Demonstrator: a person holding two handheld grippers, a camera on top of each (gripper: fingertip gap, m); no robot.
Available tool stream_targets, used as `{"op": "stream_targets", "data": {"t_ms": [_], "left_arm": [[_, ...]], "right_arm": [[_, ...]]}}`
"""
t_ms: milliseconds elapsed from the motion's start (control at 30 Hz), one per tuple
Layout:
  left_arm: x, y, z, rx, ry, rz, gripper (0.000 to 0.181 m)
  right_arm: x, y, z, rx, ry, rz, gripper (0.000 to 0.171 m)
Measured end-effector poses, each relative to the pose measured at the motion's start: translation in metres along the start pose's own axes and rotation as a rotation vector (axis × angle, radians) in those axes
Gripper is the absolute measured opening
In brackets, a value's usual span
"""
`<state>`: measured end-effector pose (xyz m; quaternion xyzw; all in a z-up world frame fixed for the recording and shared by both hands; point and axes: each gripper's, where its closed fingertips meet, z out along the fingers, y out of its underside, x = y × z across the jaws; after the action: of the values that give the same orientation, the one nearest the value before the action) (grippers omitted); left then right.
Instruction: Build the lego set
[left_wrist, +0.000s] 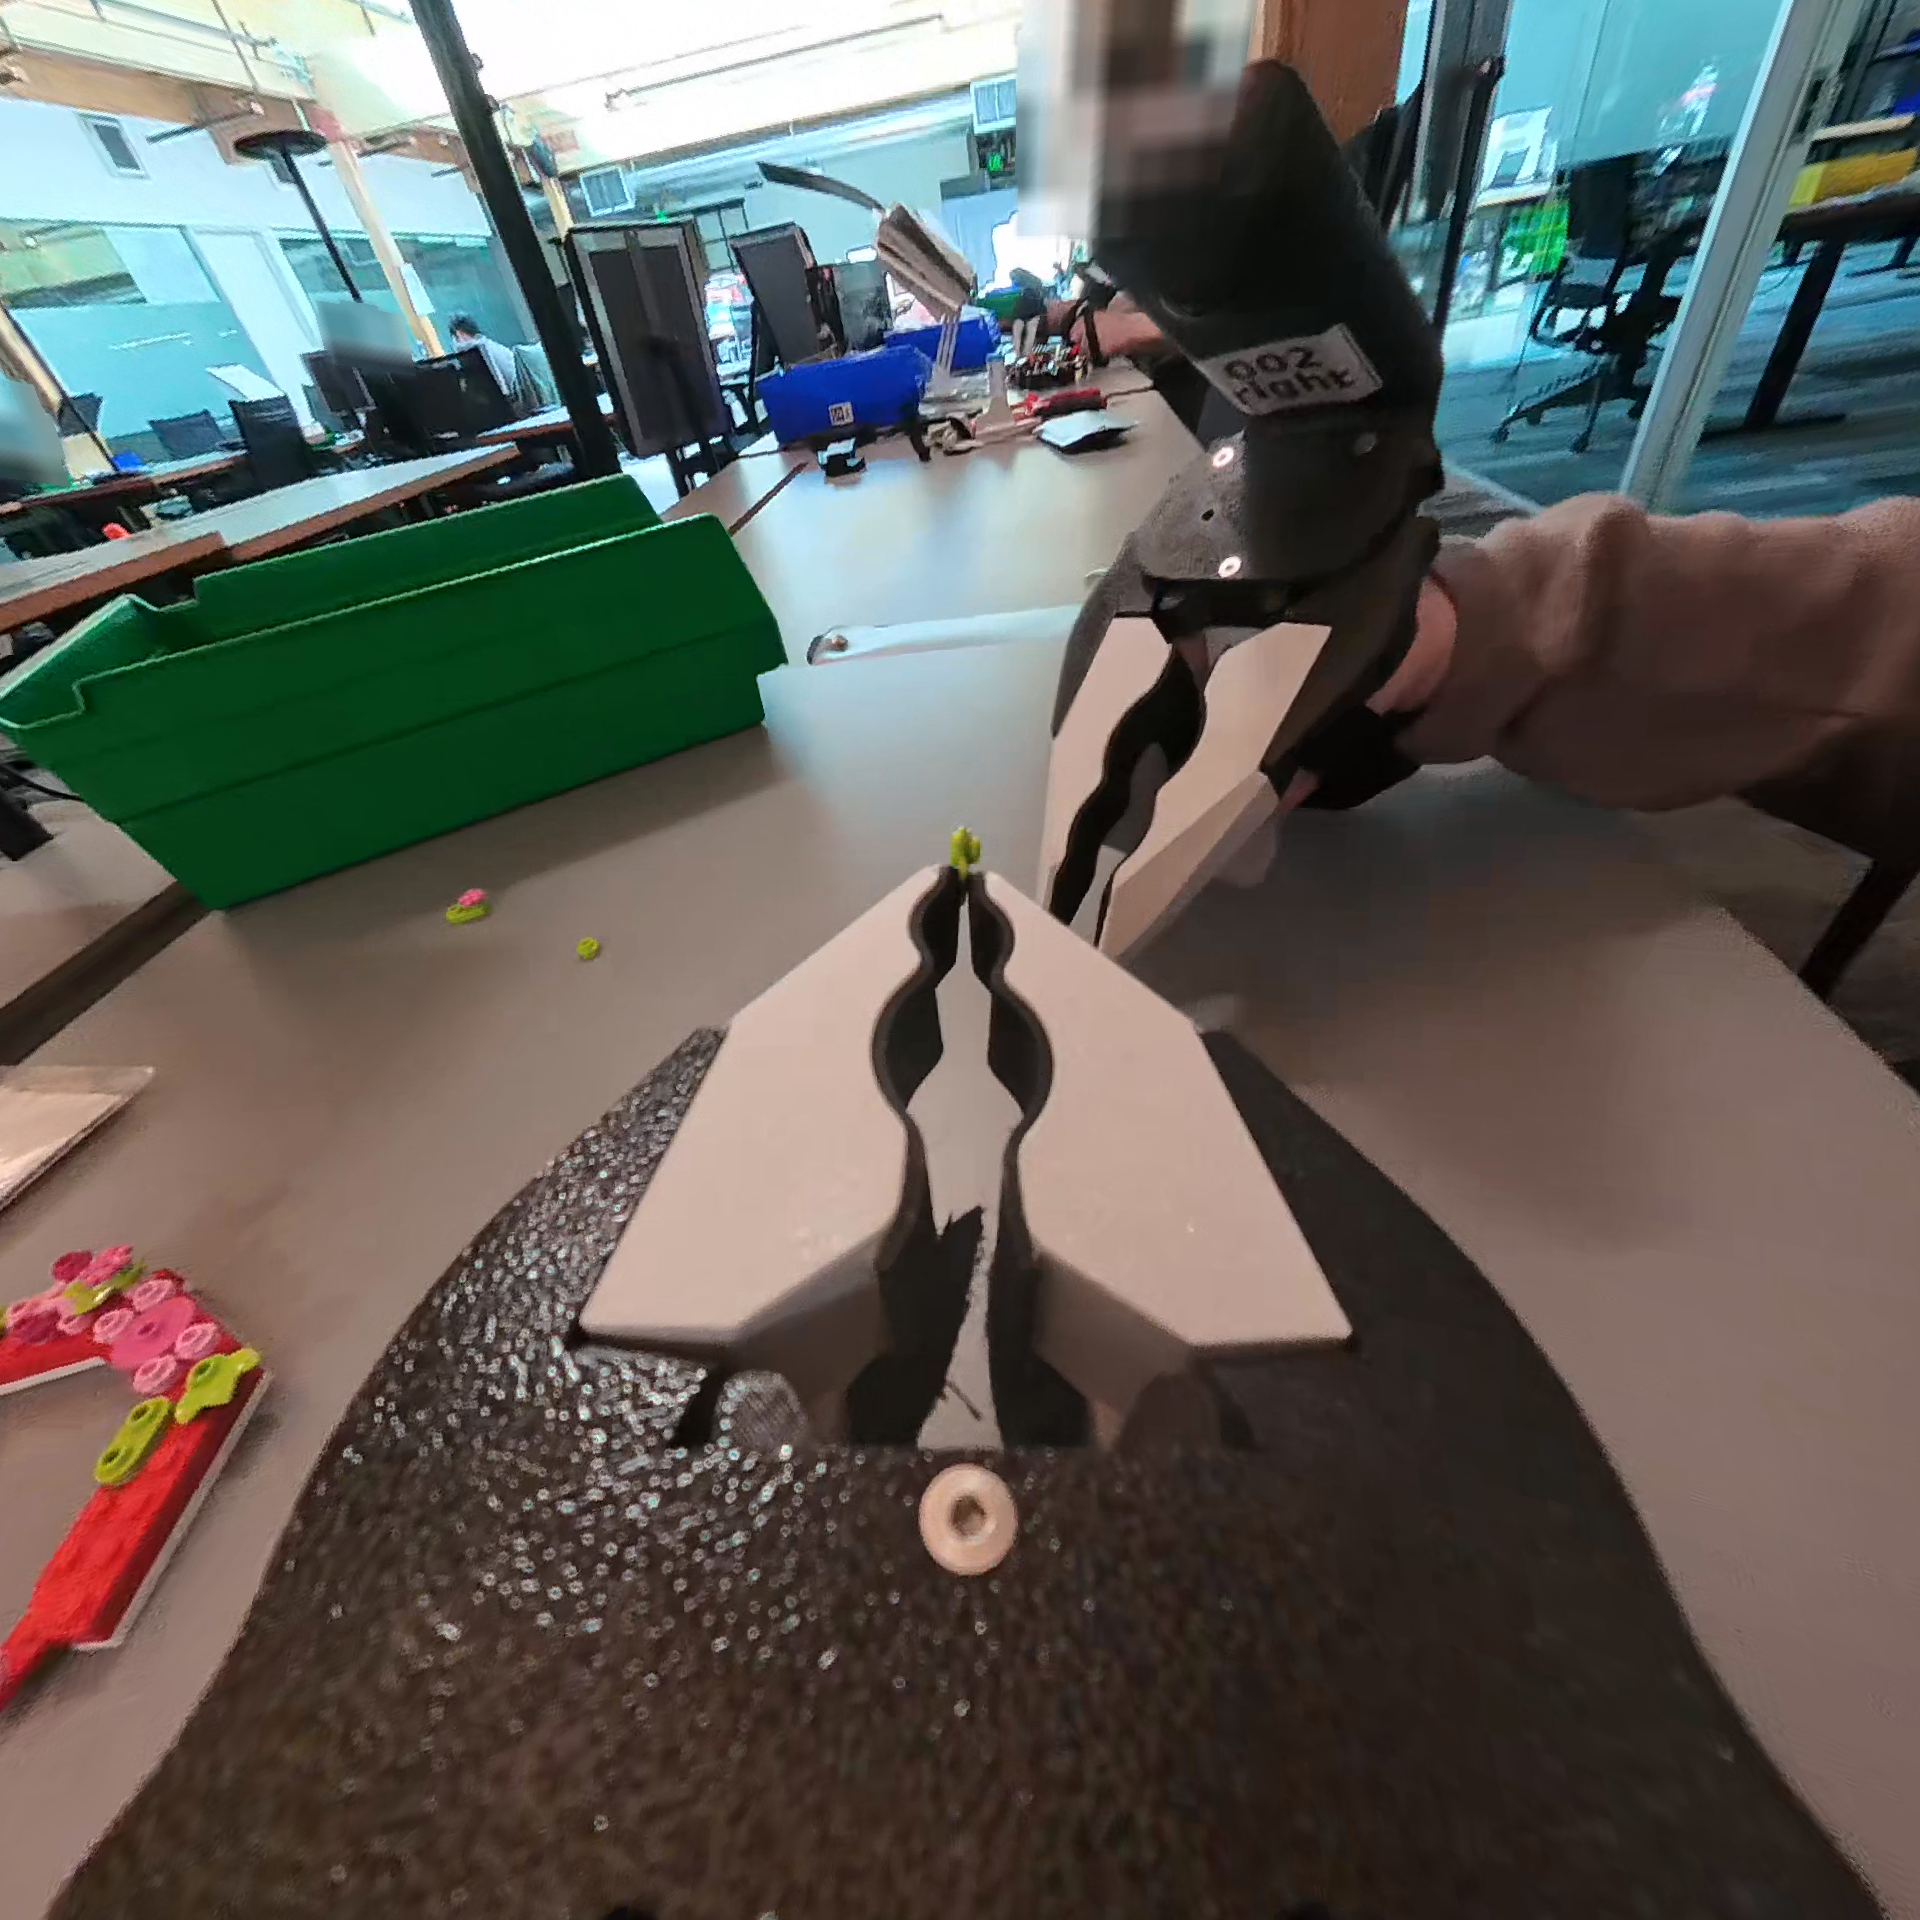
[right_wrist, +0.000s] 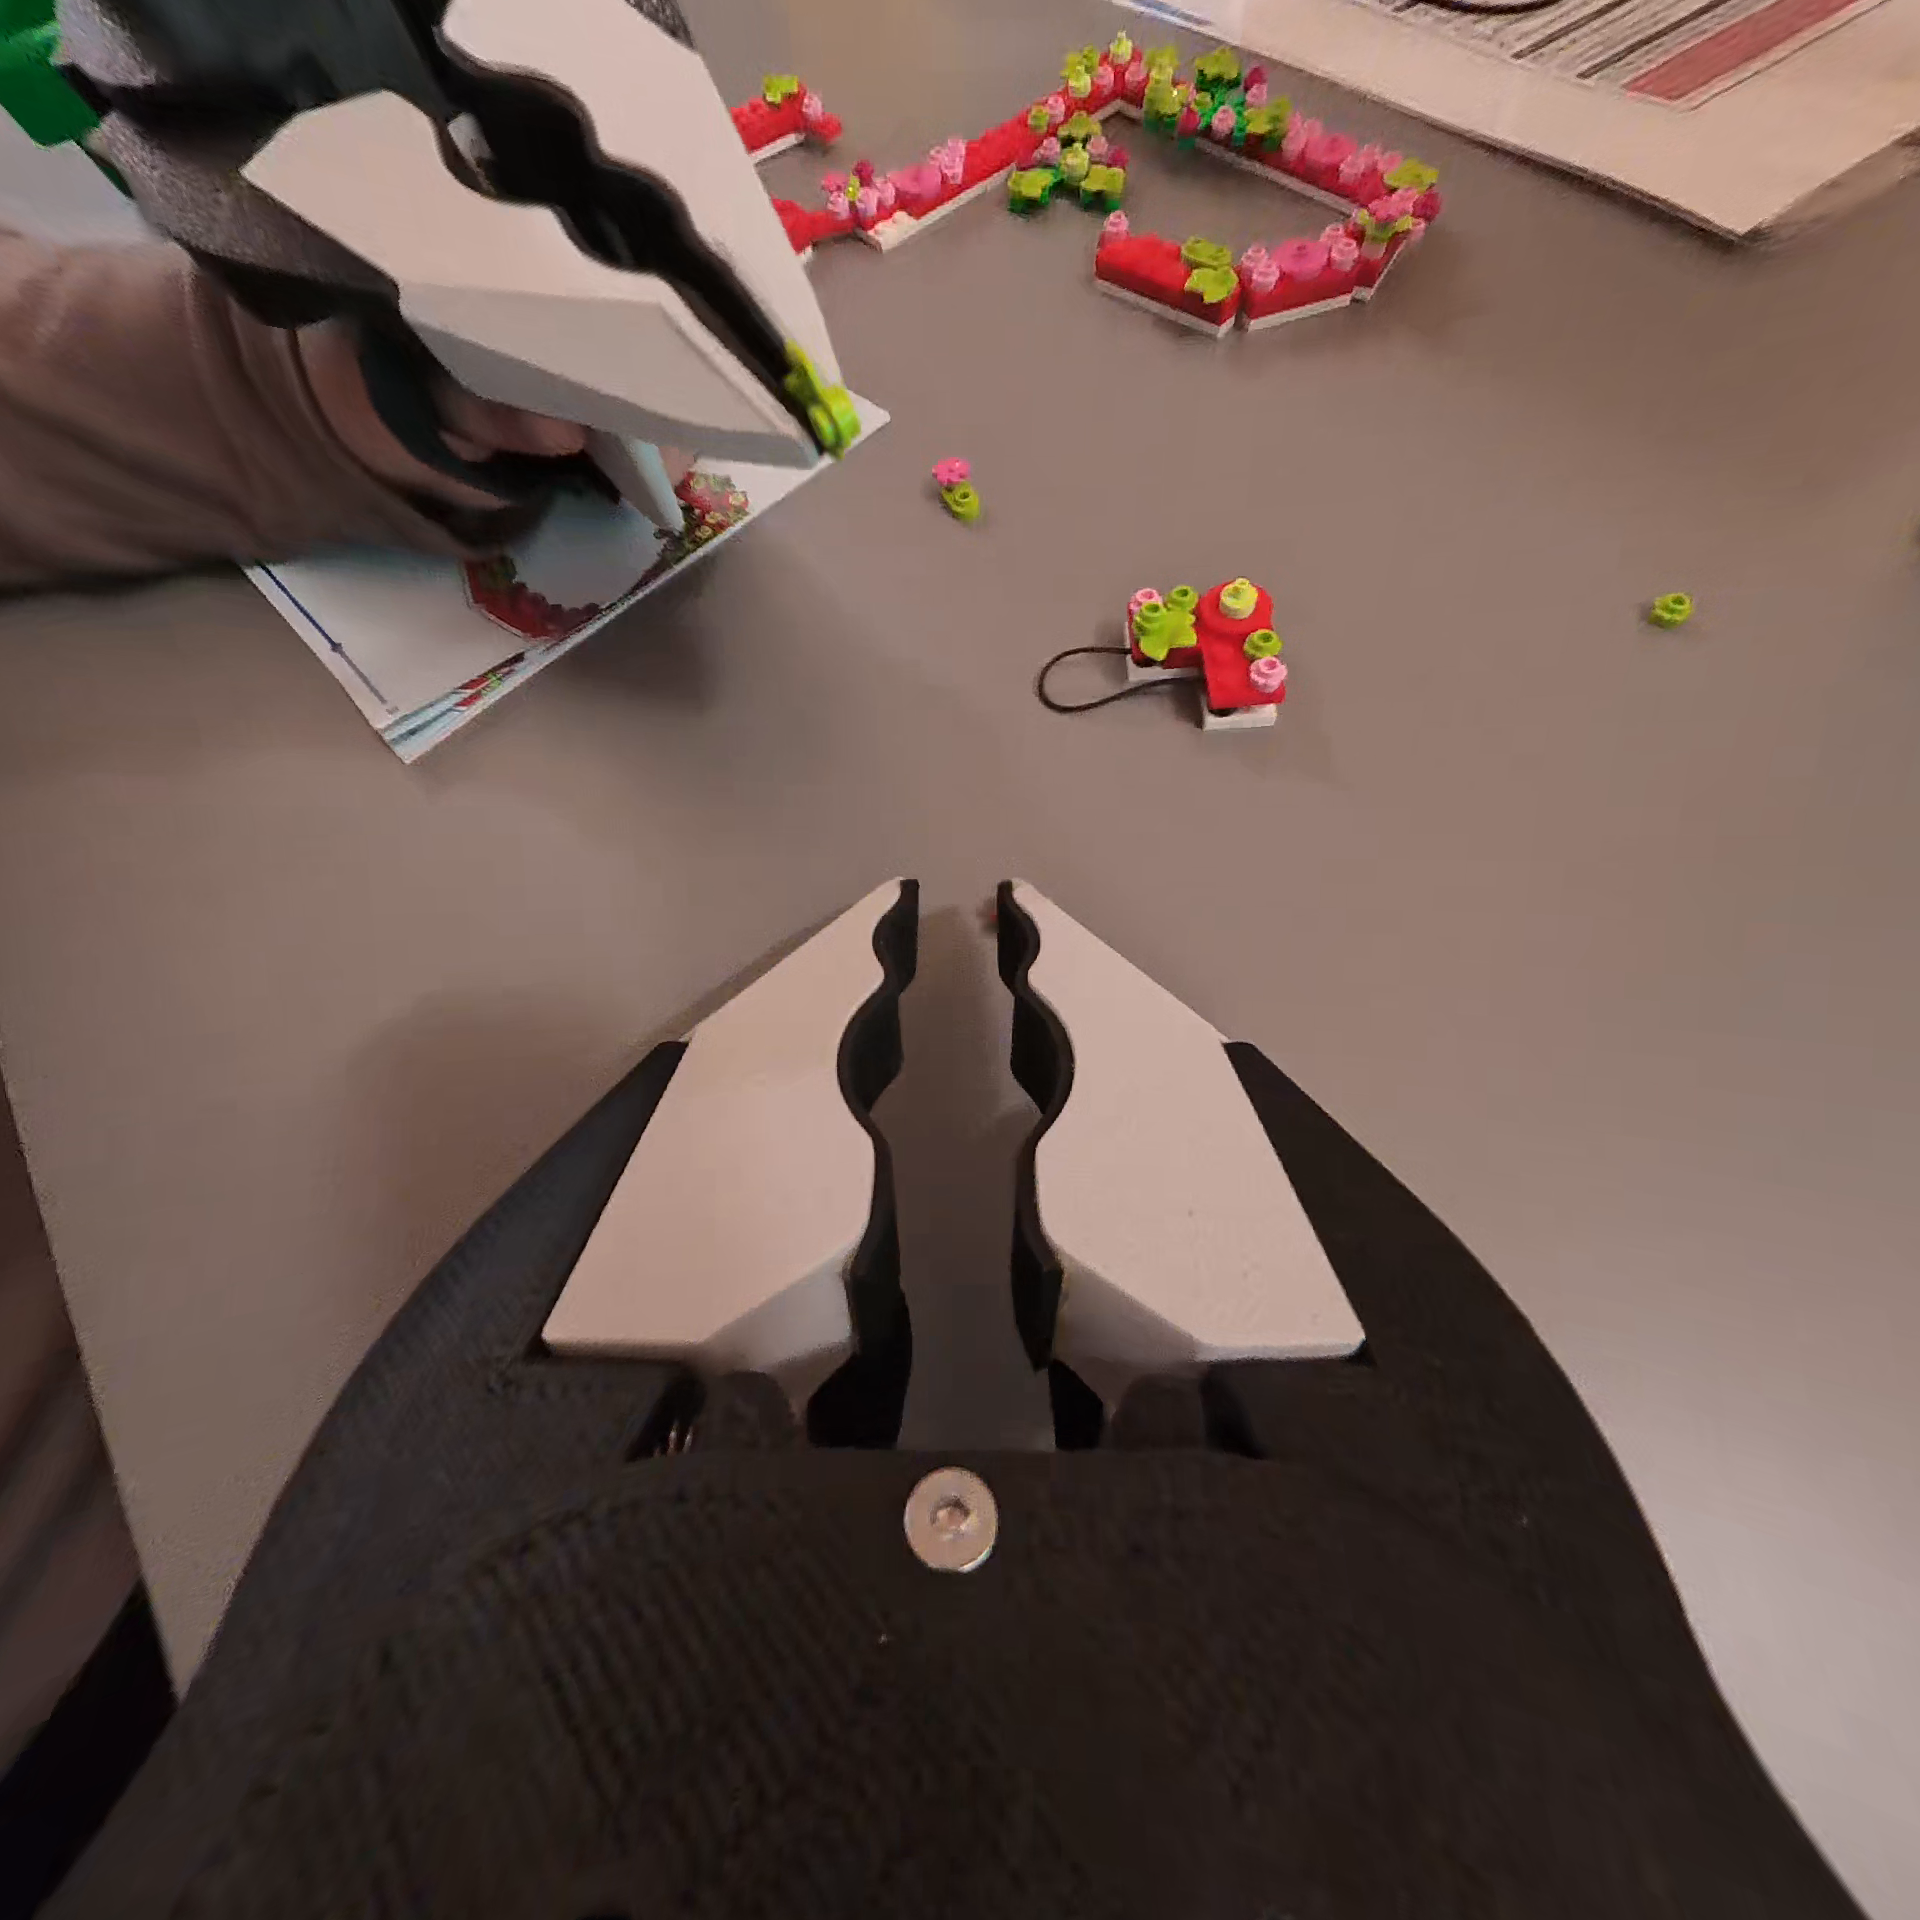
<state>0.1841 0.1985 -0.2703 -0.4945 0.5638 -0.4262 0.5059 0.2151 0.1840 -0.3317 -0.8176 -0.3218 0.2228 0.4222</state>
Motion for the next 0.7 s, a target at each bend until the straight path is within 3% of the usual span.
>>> {"op": "stream_targets", "data": {"t_ms": [467,700], "left_arm": [[-0.01,0.01,0.002,-0.059,-0.065,0.023,0.0],[-0.007,0.011,0.003,-0.069,-0.059,0.041,0.0]], "right_arm": [[0.002,0.016,0.008,-0.113,-0.053,0.0,0.012],[0.0,0.011,0.006,-0.081,-0.063,0.034,0.01]]}}
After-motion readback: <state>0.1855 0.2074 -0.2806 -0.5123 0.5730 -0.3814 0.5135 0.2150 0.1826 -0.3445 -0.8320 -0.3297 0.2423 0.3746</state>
